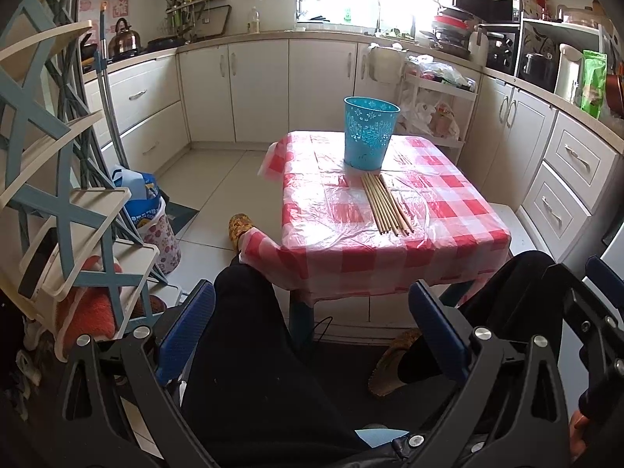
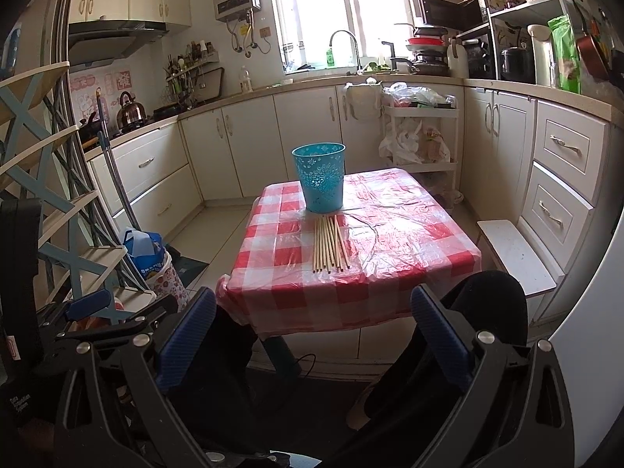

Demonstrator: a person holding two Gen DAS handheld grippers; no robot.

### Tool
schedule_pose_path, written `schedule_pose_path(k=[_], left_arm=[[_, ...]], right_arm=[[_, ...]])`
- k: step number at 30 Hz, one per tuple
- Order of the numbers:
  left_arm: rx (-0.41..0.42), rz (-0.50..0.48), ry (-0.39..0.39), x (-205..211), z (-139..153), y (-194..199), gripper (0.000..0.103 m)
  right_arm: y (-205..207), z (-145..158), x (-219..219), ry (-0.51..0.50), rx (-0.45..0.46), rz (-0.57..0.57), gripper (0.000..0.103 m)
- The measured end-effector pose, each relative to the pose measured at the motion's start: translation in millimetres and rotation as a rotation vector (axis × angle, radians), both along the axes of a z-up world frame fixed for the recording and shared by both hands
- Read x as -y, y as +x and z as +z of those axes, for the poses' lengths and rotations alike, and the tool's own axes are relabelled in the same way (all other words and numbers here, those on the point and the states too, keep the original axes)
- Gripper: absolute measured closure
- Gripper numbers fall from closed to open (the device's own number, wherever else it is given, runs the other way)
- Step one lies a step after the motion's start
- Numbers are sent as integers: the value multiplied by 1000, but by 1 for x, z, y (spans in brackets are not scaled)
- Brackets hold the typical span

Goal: Organize utensils

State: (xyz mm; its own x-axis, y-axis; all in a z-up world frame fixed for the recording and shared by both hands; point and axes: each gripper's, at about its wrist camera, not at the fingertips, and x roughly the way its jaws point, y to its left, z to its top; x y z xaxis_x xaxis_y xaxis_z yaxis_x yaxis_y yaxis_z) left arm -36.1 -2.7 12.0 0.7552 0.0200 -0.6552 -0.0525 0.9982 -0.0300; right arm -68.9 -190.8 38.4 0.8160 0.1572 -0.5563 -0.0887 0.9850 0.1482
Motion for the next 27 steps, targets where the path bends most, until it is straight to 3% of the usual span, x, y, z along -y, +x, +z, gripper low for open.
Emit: schedule_pose_path(k=[27], left_arm=[[-1, 1, -1, 1, 0, 0, 8]], right_arm=[[0, -2, -2, 4, -3, 0, 7]])
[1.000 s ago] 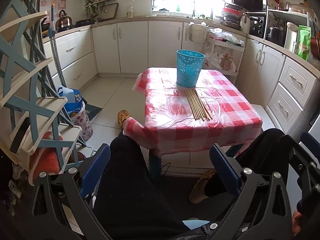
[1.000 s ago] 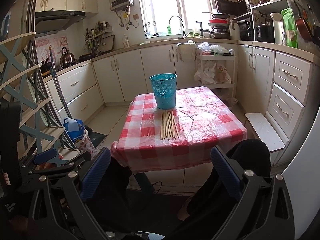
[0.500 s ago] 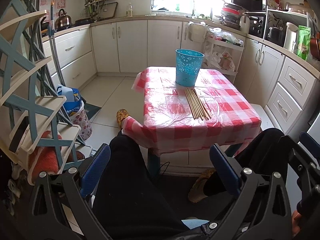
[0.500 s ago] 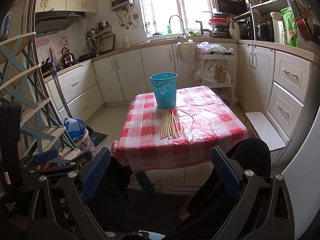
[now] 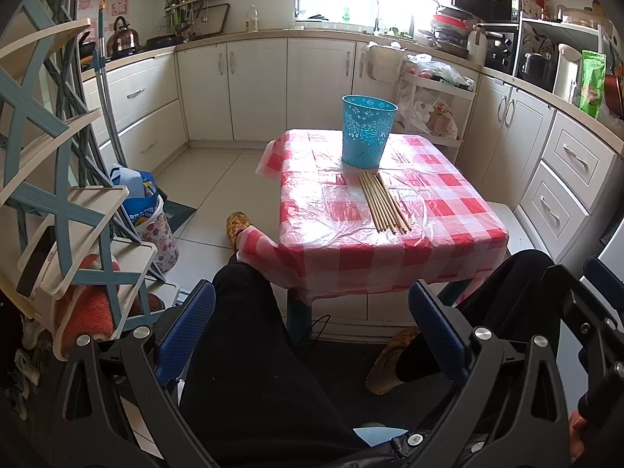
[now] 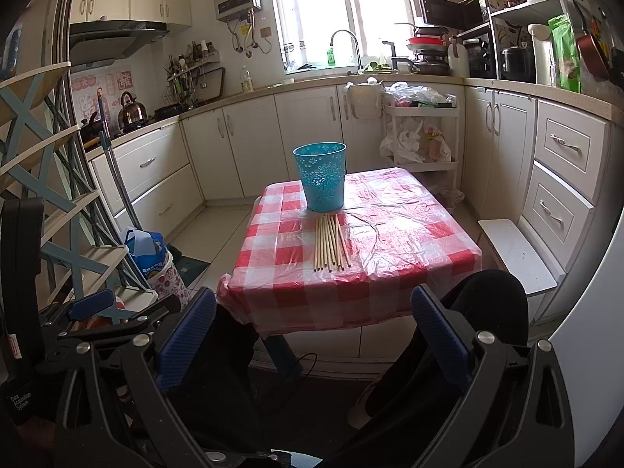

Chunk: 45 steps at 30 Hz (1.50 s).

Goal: Organize utensils

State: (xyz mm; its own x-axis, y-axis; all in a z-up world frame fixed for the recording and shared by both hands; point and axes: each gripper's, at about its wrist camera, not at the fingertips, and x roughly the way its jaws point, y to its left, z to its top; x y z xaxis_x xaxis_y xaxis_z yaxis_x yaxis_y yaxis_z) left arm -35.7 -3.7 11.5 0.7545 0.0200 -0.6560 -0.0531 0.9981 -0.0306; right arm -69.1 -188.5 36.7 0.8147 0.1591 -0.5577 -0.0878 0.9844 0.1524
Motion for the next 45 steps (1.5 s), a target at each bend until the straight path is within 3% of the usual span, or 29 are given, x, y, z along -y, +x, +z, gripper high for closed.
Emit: schedule_pose_path(k=[41, 45], left_arm=[[-15, -3, -2, 2, -5, 2, 8], [-26, -37, -7, 10, -12, 11, 8]], right_arm=[[2, -3, -2, 1, -7, 5, 7], [13, -6, -4, -2, -11, 15, 7]])
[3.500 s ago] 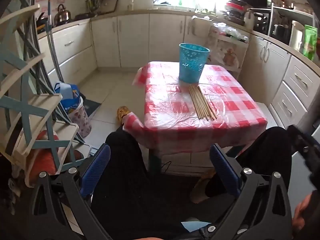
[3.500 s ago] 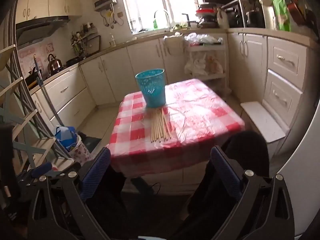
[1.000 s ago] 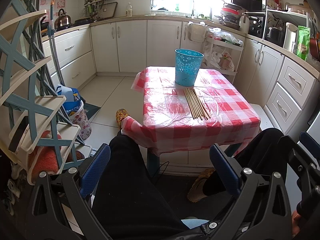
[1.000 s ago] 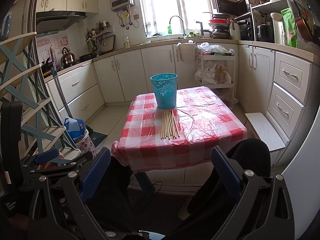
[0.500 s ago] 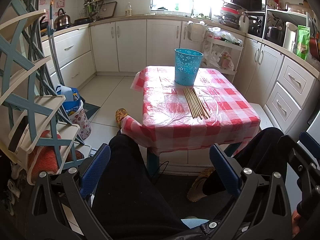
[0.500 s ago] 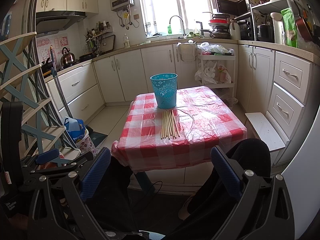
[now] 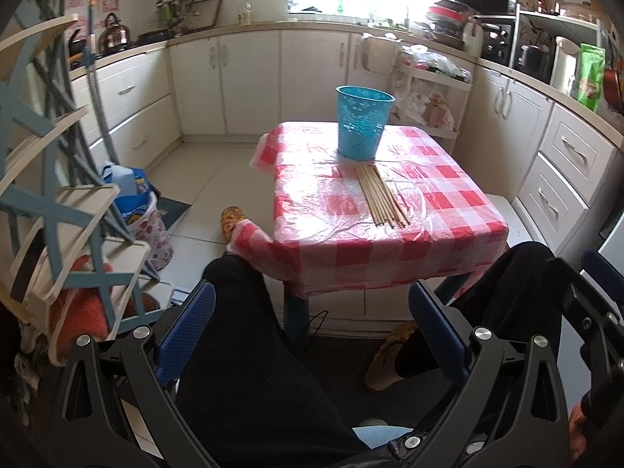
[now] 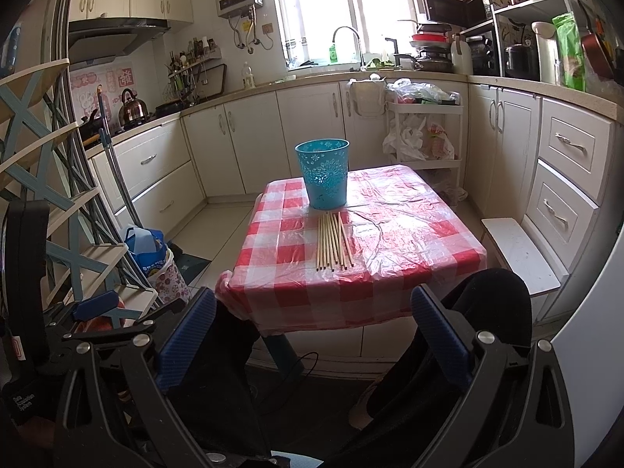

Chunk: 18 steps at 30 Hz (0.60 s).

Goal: Organize utensils

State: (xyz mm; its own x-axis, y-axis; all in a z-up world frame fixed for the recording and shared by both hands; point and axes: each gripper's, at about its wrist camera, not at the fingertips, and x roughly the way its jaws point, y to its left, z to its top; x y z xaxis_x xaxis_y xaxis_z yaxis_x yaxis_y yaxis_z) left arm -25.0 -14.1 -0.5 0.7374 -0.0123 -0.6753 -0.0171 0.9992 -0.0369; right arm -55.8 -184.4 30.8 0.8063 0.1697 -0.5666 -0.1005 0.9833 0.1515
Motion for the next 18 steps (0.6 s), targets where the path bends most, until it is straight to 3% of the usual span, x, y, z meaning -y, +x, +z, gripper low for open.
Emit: schedule_pose_path(k=[18], left_arm=[[-83, 20, -104, -6, -32, 170, 8]], right_arm=[[185, -51, 31, -28, -115, -20, 7]])
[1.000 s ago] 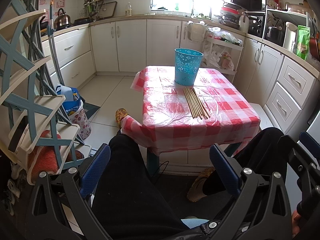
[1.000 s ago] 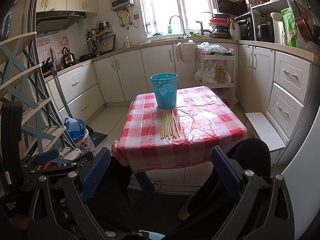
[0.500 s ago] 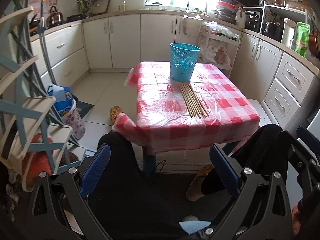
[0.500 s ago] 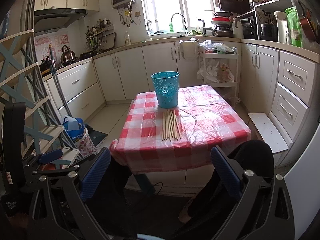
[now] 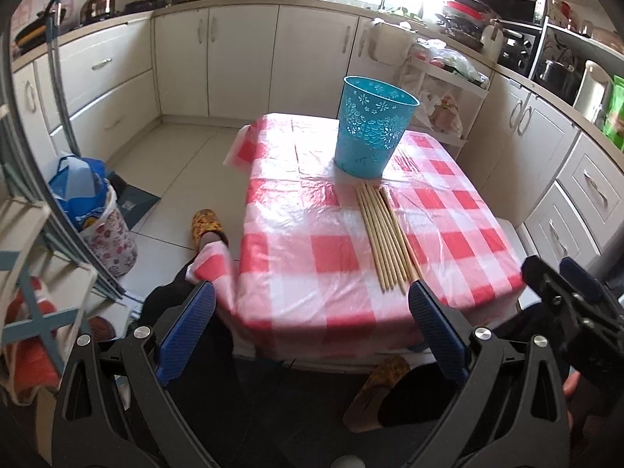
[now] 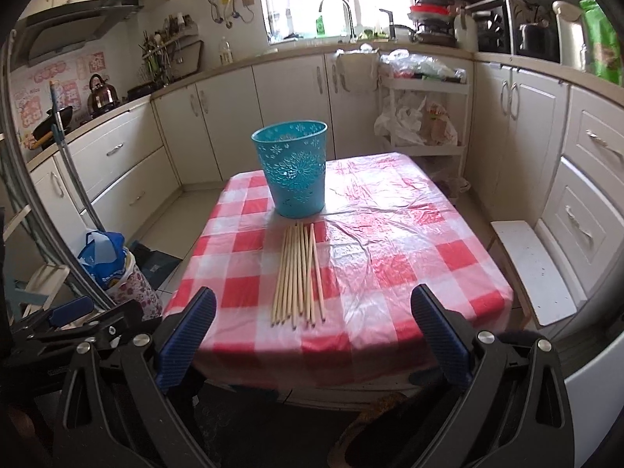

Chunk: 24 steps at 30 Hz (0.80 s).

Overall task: Organize utensils
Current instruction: 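Grasp one wooden stick with the right tool while the left tool approaches the sticks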

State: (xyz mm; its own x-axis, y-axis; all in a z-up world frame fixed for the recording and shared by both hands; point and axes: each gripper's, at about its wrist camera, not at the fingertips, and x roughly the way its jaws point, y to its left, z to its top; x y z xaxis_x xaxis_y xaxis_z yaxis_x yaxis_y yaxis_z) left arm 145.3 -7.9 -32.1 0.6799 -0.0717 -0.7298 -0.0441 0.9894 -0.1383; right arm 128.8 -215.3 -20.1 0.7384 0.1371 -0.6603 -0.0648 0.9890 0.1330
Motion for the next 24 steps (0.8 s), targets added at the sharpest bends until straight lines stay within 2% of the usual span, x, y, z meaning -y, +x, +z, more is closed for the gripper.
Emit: schedule_pose_path(k=[3, 13, 15, 19, 24], left_arm=[[-6, 4, 5, 6, -8, 22, 8], [-54, 19, 23, 14, -38, 82, 8], [-71, 16, 21, 16, -44, 94, 8], [-93, 16, 18, 18, -55, 115, 8], [-116, 17, 10, 20, -67, 133, 8]], right_arm=[[26, -16, 1, 0, -23, 17, 9], [126, -74, -17, -2, -162, 123, 65], [148, -86, -22, 2, -196, 134, 71], [185, -107, -34, -21, -249, 155, 75], [212, -126, -36, -36, -297, 155, 85]])
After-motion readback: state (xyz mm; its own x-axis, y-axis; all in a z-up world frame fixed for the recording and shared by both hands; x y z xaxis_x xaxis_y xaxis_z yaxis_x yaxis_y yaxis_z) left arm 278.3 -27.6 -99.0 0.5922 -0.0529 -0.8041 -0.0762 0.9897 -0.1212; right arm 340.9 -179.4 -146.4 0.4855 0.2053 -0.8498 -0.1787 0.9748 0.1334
